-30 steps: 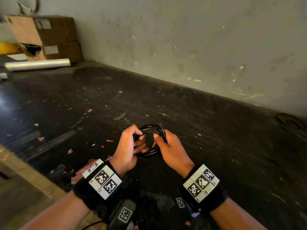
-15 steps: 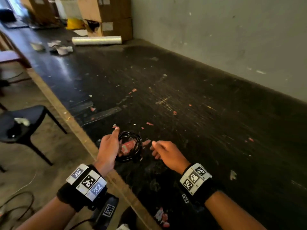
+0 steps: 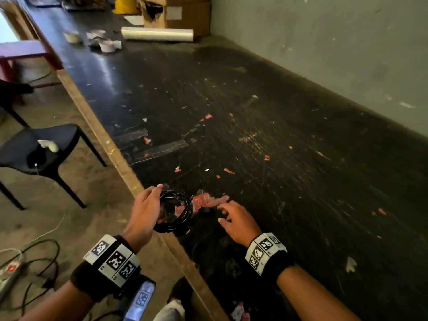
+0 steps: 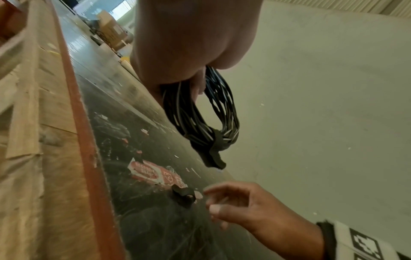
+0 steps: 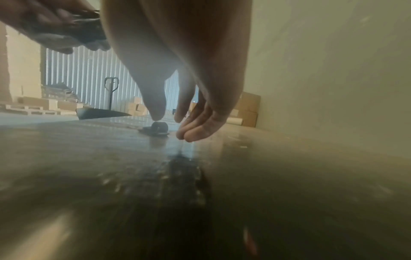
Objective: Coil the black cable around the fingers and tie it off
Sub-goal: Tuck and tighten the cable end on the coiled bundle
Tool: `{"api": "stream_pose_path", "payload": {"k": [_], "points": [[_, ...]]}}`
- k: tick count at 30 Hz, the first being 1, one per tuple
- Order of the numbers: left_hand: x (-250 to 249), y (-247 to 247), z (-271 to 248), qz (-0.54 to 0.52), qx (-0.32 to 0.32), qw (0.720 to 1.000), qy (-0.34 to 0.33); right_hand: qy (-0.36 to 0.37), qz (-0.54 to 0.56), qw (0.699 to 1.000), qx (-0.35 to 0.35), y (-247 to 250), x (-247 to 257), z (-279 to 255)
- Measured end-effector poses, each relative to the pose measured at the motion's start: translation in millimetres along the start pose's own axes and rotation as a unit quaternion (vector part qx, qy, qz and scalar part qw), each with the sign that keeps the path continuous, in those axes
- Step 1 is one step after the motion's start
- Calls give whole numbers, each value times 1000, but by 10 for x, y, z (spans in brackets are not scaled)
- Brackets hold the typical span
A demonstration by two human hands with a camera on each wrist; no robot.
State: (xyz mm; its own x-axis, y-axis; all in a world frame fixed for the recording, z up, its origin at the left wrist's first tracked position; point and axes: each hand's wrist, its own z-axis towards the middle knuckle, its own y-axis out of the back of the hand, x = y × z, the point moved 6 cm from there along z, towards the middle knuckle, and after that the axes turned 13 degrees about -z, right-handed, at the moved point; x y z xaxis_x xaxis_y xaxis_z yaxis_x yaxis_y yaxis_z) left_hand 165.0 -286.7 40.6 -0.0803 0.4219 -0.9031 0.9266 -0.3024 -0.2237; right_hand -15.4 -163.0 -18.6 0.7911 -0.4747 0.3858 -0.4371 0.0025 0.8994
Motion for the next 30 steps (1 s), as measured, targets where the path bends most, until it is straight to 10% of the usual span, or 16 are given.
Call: {"api": "stream_pose_path", "payload": {"k": [11,19,30], "points": [[-116,-415,629,118,164,979,-9,15,-87,996,-8,36,309,427],[-226,-1308,620,215,440,867,-97,-175,173,948,-200,934,-222,53],[18,-2216,80,195,581,787,-73,-169,-23,931,-323,1594,64,-725]]}}
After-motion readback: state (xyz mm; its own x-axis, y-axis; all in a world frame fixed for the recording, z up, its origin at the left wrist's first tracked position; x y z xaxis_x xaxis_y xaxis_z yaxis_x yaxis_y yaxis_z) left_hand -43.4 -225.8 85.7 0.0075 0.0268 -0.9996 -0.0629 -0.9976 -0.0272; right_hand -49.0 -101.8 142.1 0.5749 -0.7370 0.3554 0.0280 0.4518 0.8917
